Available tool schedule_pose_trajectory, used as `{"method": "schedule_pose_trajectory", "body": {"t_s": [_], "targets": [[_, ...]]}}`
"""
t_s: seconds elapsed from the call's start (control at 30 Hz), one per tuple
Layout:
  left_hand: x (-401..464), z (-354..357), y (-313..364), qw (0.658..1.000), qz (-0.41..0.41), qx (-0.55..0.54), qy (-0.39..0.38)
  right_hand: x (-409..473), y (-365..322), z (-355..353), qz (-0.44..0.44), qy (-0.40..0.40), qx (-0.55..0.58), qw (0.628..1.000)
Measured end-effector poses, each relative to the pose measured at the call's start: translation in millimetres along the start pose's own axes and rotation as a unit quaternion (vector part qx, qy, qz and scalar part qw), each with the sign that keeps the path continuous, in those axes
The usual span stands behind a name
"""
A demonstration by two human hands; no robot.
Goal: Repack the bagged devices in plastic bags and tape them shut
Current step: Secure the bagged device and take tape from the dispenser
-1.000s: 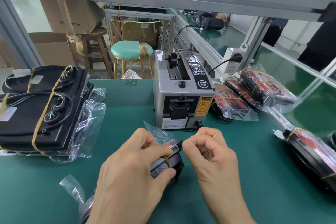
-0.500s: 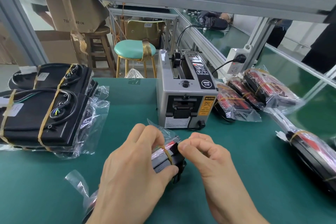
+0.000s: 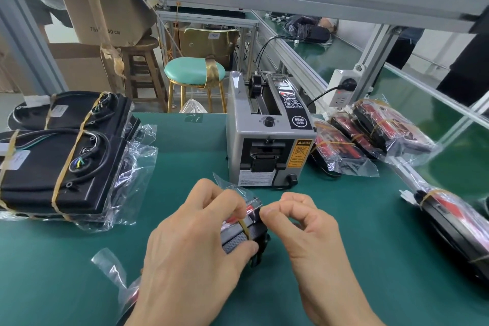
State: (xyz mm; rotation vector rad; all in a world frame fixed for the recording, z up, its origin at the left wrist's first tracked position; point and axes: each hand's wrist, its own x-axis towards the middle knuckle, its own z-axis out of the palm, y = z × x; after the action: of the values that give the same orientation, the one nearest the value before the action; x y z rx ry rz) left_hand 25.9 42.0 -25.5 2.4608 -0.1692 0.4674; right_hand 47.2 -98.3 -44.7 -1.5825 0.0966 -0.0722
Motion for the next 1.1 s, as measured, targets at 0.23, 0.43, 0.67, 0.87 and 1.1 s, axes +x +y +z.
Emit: {"method": "schedule_pose_trajectory", "body": {"t_s": [0.23, 0.43, 0.67, 0.87, 1.1], "targets": [[0.0, 1.0, 0.2, 1.0, -0.004, -0.006, 0.008, -1.4, -2.1, 1.3, 0.013, -0.018, 0.044, 0.999], [0.4, 1.8, -1.5, 1.0, 0.004, 0.007, 0.009, 1.0, -0.4, 3.8, -0.006, 0.007, -0.005, 1.0], [0.2, 2.6, -3.6, 1.0, 0.018, -0.011, -0.001, 1.2, 0.7, 3.6, -0.021, 0.018, -0.042, 0.999], [-0.1, 5.2, -3.0, 1.0, 0.03, -0.007, 0.004, 2.9, 5.0, 3.8, -0.031, 0.049, -0.105, 0.993], [-0.2, 6.4, -5.6, 0.999, 0.037, -0.015, 0.017, 9.2, 4.3, -8.9, -0.014, 0.112, -0.029, 0.993]]}}
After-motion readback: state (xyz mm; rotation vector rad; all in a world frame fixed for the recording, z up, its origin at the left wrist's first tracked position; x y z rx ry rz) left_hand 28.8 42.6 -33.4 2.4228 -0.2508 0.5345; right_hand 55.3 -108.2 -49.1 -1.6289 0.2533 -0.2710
